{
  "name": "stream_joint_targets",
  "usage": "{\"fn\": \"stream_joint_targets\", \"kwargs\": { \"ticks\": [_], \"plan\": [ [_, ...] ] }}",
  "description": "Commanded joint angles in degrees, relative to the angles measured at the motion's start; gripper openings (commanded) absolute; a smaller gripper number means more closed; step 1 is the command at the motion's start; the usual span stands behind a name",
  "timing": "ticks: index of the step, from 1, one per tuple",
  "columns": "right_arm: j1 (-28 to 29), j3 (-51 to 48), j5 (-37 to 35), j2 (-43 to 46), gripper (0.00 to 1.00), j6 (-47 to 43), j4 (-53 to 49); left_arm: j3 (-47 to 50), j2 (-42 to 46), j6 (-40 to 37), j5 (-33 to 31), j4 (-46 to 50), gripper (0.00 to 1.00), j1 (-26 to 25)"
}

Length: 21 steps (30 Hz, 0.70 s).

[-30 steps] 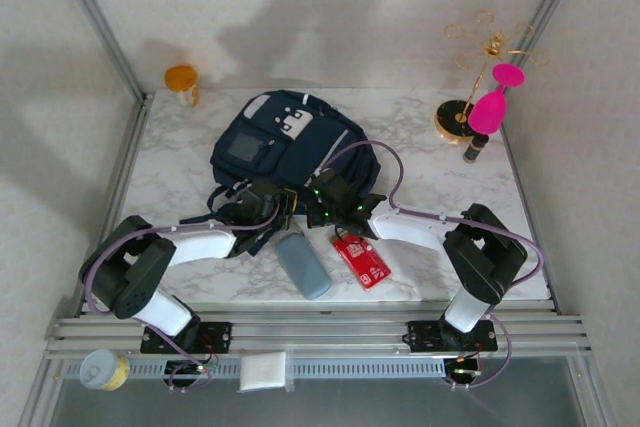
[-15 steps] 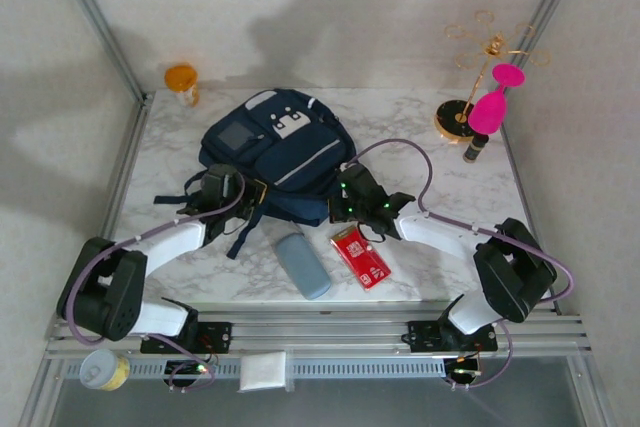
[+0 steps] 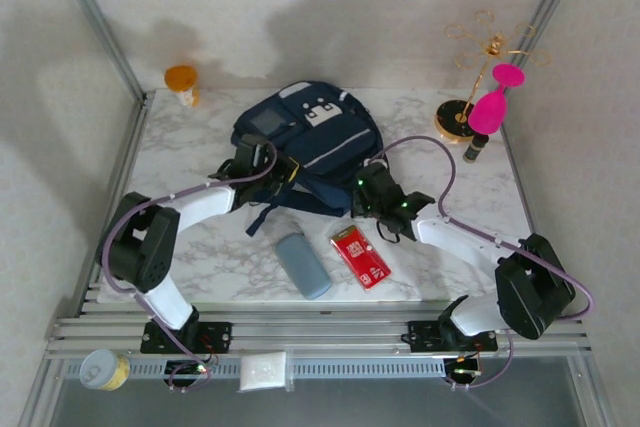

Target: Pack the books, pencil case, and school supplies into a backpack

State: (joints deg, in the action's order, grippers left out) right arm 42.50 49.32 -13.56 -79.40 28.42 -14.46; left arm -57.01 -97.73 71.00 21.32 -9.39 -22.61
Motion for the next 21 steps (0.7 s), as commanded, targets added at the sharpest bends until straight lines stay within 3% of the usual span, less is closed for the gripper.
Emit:
{"fn": "stream_joint_targets", "kwargs": {
  "ticks": [1, 4, 5, 7, 9, 11, 16, 21],
  "plan": [
    [5.7, 0.3, -0.3, 0.4, 0.00, -0.4, -2.8, -10.3, -3.7, -9.0, -2.6, 1.9, 0.00, 3.6],
    [8.7, 4.3, 4.2, -4.4, 0.00, 1.3, 1.9, -12.3, -5.8, -13.6, -2.7, 1.5, 0.00, 6.3],
    [8.8, 5.3, 7.1, -6.0, 0.00, 2.0, 4.4, -12.1, -5.9, -14.9, -2.5, 1.0, 0.06, 6.9],
    [8.8, 7.7, 10.9, -9.5, 0.00, 2.9, 8.8, -10.6, -4.9, -15.4, -0.2, 1.0, 0.29, 8.4],
    [8.8, 10.7, 9.9, -12.1, 0.00, 3.0, 8.4, -4.7, -0.8, -13.2, 1.4, -2.8, 0.43, 8.8],
    [8.8, 11.9, 8.6, -13.1, 0.00, 2.4, 8.0, 2.4, 4.6, -10.4, 1.5, -6.5, 0.50, 8.4],
    [8.8, 11.1, 8.5, -13.4, 0.00, 1.3, 8.7, 15.1, 13.7, 0.0, -1.8, -9.1, 0.65, 0.5],
    [8.8, 9.4, 8.0, -13.0, 0.00, 0.7, 9.5, 20.3, 11.0, 11.9, -5.9, -19.5, 0.66, -5.7]
  ]
}}
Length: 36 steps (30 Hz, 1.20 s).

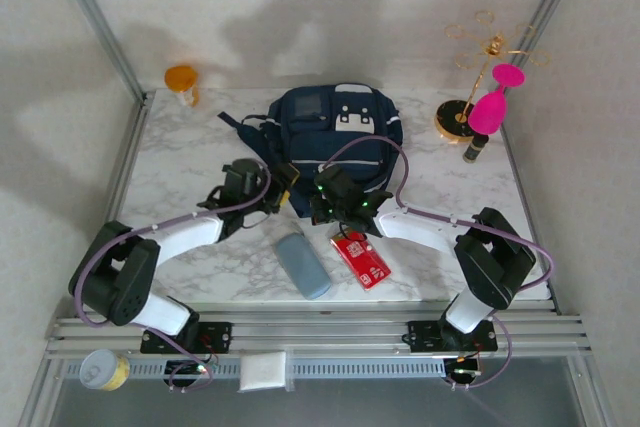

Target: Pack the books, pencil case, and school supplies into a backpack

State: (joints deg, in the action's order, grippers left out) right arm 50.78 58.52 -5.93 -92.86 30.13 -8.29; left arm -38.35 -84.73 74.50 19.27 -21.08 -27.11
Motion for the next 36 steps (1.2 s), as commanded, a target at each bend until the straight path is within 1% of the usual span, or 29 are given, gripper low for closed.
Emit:
{"fn": "stream_joint_targets", "kwargs": {
  "ticks": [1, 2, 4, 7, 9, 11, 12, 13, 16, 19, 20, 22, 24, 25, 27, 28, 30, 31, 33, 36],
  "plan": [
    [0.5, 0.0, 0.2, 0.4, 0.00, -1.1, 3.4, 0.5, -4.3, 8.7, -3.8, -8.7, 0.63, -1.7],
    [0.5, -0.1, 0.1, 0.4, 0.00, -1.3, 3.4, -1.0, -6.3, 8.5, -3.7, -8.7, 0.62, -1.9],
    [0.5, -0.1, -0.8, 0.4, 0.00, -1.3, 3.1, -3.4, -9.4, 9.2, -4.9, -9.8, 0.50, -2.5],
    [0.5, -0.2, -1.6, 0.5, 0.00, -2.0, 2.7, -5.7, -11.1, 9.0, -8.0, -9.0, 0.27, -2.6],
    [0.5, 0.2, -4.6, 0.2, 0.00, -2.3, 0.6, -6.8, -10.5, 8.0, -10.7, -5.2, 0.14, -2.5],
    [0.2, 0.2, -8.9, 0.4, 0.00, -2.6, -1.6, -5.3, -8.5, 6.7, -13.8, -5.2, 0.02, -2.5],
    [-0.3, 0.0, -10.0, 0.8, 0.00, -2.8, -2.6, -4.8, -7.1, 5.6, -15.8, -3.2, 0.00, -2.1],
    [-0.8, -0.4, -9.8, 1.7, 0.00, -2.6, -3.5, -4.8, -5.9, 4.5, -16.8, -0.4, 0.00, -1.1],
    [-1.4, -3.0, -7.1, 4.7, 0.00, -2.4, -5.0, -4.6, -3.2, 1.0, -16.0, 4.8, 0.00, 3.3],
    [-2.1, -5.6, -8.9, 7.3, 0.00, -1.9, -9.1, -2.4, -0.2, -1.6, -12.5, 5.7, 0.00, 10.0],
    [-3.2, -6.7, -9.6, 8.3, 0.00, -1.7, -10.1, -2.1, 0.9, -3.4, -11.7, 6.4, 0.00, 12.2],
    [-6.4, -9.3, -8.4, 10.0, 0.00, -1.5, -10.7, -3.2, 1.4, -7.6, -10.4, 9.7, 0.00, 16.2],
    [-9.0, -10.0, -7.1, 10.9, 0.00, -2.7, -10.4, -5.2, -0.3, -11.0, -5.3, 11.1, 0.00, 19.6],
    [-9.1, -9.3, -7.4, 10.8, 0.00, -3.8, -10.0, -5.8, -0.8, -11.1, -4.2, 11.6, 0.00, 20.2],
    [-8.1, -6.4, -4.7, 9.3, 0.00, -7.1, -7.9, -6.3, -0.7, -11.7, -3.2, 9.0, 0.00, 18.6],
    [-7.1, -5.1, -3.5, 8.1, 0.00, -8.1, -6.9, -6.7, -0.5, -11.8, -3.0, 9.1, 0.04, 17.5],
    [-4.6, -2.1, 0.0, 5.3, 0.00, -9.4, -4.9, -7.3, 0.8, -11.9, -2.9, 10.6, 0.44, 15.6],
    [-3.5, -1.2, 1.1, 4.2, 0.00, -9.5, -4.1, -6.4, 2.3, -11.4, -4.1, 11.6, 0.56, 14.7],
    [-1.9, -0.2, 1.7, 2.5, 0.00, -9.0, -2.4, -2.7, 7.4, -8.6, -10.1, 12.5, 0.67, 10.4],
    [-1.9, -0.9, -0.1, 2.0, 0.00, -7.5, -2.1, 1.7, 12.6, -2.6, -13.3, 13.8, 0.77, 5.4]
  ]
}}
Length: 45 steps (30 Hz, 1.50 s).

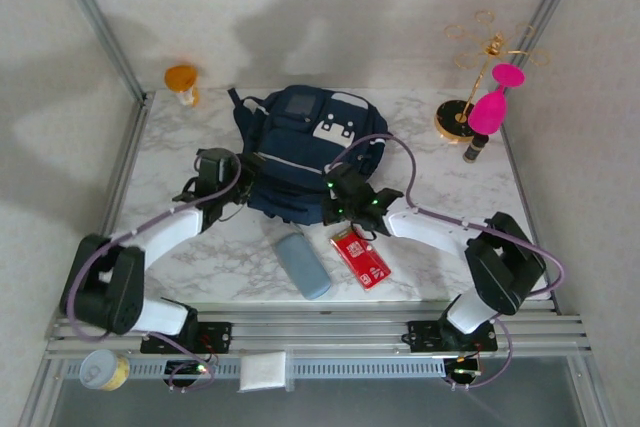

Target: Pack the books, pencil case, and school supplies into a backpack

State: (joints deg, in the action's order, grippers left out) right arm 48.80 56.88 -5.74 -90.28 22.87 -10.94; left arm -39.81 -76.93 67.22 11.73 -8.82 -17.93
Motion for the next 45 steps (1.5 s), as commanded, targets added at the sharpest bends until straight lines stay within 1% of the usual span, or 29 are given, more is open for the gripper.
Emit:
{"fn": "stream_joint_targets", "kwargs": {
  "ticks": [1, 3, 5, 6, 8, 10, 13, 15, 18, 20, 22, 23, 25, 29, 33, 34, 37, 39, 40, 42, 45],
  "plan": [
    [0.0, 0.1, -0.4, -0.2, 0.00, -0.4, 0.7, 4.5, 5.9, 6.7, -7.0, 1.2, 0.77, -5.5],
    [-0.6, -2.2, 0.4, 1.7, 0.00, -0.3, 1.7, 6.4, 6.8, 9.6, -8.0, 0.0, 0.79, -8.1],
    [-2.4, -4.7, 4.0, 3.6, 0.02, 0.5, 3.0, 6.0, 6.1, 11.9, -8.8, 0.1, 0.79, -10.5],
    [-3.5, -6.1, 6.2, 4.1, 0.11, 0.4, 4.1, 5.5, 5.2, 13.3, -9.3, -0.2, 0.78, -12.1],
    [-4.1, -8.3, 9.1, 5.0, 0.15, -2.1, 6.5, 4.7, 3.3, 16.2, -9.9, -1.9, 0.75, -14.7],
    [-4.4, -11.1, 13.0, 5.6, 0.23, -5.9, 10.3, 3.2, 0.5, 17.8, -10.5, -3.3, 0.71, -16.6],
    [-6.7, -13.0, 15.1, 6.2, 0.32, -6.6, 13.3, -0.9, -4.5, 18.7, -13.1, -0.2, 0.65, -18.8],
    [-8.1, -14.1, 15.6, 7.3, 0.40, -6.7, 15.3, -1.0, -7.4, 20.4, -13.2, -0.4, 0.60, -19.2],
    [-11.0, -16.1, 16.8, 7.1, 0.46, -6.9, 18.5, 0.1, -9.7, 21.5, -13.6, -5.1, 0.51, -18.7],
    [-12.8, -16.4, 21.1, 5.1, 0.50, -8.0, 20.1, -2.3, -11.5, 19.8, -13.9, -3.4, 0.40, -18.5],
    [-13.1, -17.6, 26.2, 3.7, 0.56, -9.7, 24.4, -3.9, -12.3, 18.8, -14.6, -0.8, 0.31, -18.5],
    [-13.1, -18.4, 26.5, 3.1, 0.58, -9.7, 26.4, -3.7, -12.4, 18.7, -14.7, -1.2, 0.26, -18.5],
    [-13.1, -18.8, 25.5, 1.9, 0.60, -10.0, 28.1, -2.9, -12.4, 18.8, -14.2, -2.6, 0.21, -18.0],
    [-13.1, -20.2, 26.8, 0.5, 0.61, -10.4, 33.2, -2.7, -12.8, 18.4, -13.6, -2.8, 0.14, -17.7],
    [-13.1, -20.6, 22.7, -1.5, 0.63, -11.5, 34.6, -2.7, -13.1, 18.3, -13.2, -3.1, 0.11, -17.7],
    [-13.1, -20.5, 22.7, -2.1, 0.63, -12.0, 35.0, -2.7, -13.2, 18.2, -13.2, -3.1, 0.10, -17.7],
    [-13.0, -19.3, 25.9, -5.0, 0.61, -12.2, 35.6, -3.0, -13.7, 18.3, -13.1, -3.3, 0.09, -17.7],
    [-12.7, -19.6, 26.5, -6.0, 0.60, -12.1, 37.5, -3.3, -13.9, 18.1, -12.9, -3.3, 0.08, -17.7],
    [-12.5, -19.7, 26.3, -6.3, 0.59, -12.1, 38.3, -3.4, -14.2, 18.0, -13.0, -3.1, 0.08, -17.7],
    [-12.4, -19.5, 26.4, -6.4, 0.49, -12.1, 39.1, -3.6, -14.5, 17.8, -13.0, -2.9, 0.06, -17.7],
    [-12.3, -20.0, 26.2, -5.1, 0.43, -12.0, 39.4, -3.7, -14.9, 17.6, -12.9, -2.4, 0.03, -17.6]
  ]
}}
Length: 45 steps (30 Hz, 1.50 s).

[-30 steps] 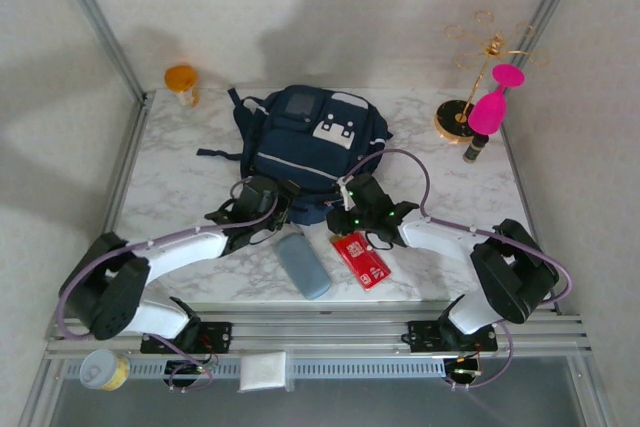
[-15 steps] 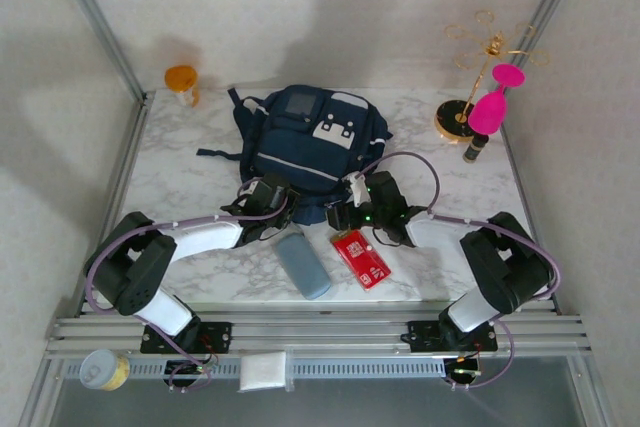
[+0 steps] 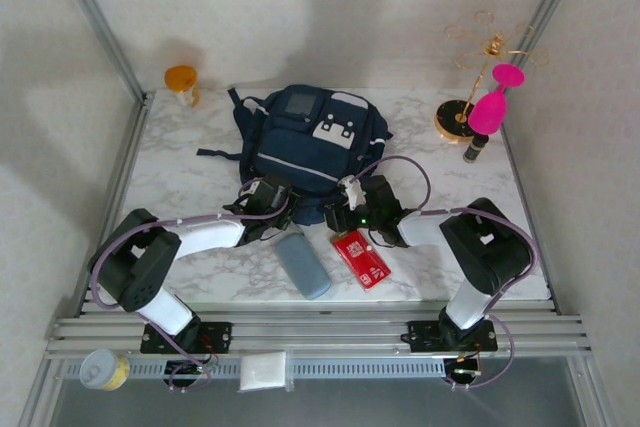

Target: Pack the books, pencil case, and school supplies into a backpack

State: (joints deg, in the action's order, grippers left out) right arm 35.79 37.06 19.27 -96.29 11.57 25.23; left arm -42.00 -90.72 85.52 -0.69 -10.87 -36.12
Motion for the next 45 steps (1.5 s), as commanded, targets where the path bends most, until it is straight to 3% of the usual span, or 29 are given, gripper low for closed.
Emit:
{"fn": "stream_joint_targets", "kwargs": {
  "ticks": [1, 8, 16, 22, 28, 33, 36, 39, 41, 45],
  "plan": [
    [0.7, -0.6, 0.8, 1.7, 0.38, -0.7, 3.3, -1.5, -1.1, -0.8, -0.5, -0.5, 0.02, 0.6],
    [0.7, -0.3, -2.6, 0.4, 0.15, -0.9, 3.6, -1.9, -1.1, -1.1, -0.6, -0.3, 0.00, 0.9],
    [2.4, -1.4, -3.6, 3.6, 0.01, -0.1, 2.7, -2.7, 0.3, -2.0, -0.9, 0.6, 0.00, 1.0],
    [3.7, 0.1, -13.8, 5.6, 0.00, 2.8, -4.9, -2.8, 2.5, -3.5, 0.6, 2.1, 0.00, 2.6],
    [3.6, 4.6, -24.9, 6.8, 0.00, 4.5, -18.9, -2.6, 7.7, -8.7, 1.9, 7.1, 0.00, 7.0],
    [0.6, 5.8, -26.2, 7.2, 0.00, 8.7, -21.8, -0.4, 13.2, -13.6, 2.9, 11.1, 0.00, 13.6],
    [0.2, 10.1, -26.1, 3.4, 0.00, 4.6, -22.3, -1.1, 15.0, -16.8, 4.7, 13.0, 0.00, 18.7],
    [0.1, 15.2, -31.1, 0.8, 0.00, 3.9, -27.1, -2.9, 15.4, -19.6, 4.9, 16.4, 0.00, 21.7],
    [1.2, 14.7, -25.3, 2.3, 0.00, 2.5, -25.0, -2.6, 16.1, -19.6, 6.8, 15.1, 0.00, 22.6],
    [9.5, 13.0, -15.3, 2.7, 0.00, -0.1, -17.7, -2.0, 17.0, -18.3, 8.0, 12.7, 0.00, 21.7]
  ]
}}
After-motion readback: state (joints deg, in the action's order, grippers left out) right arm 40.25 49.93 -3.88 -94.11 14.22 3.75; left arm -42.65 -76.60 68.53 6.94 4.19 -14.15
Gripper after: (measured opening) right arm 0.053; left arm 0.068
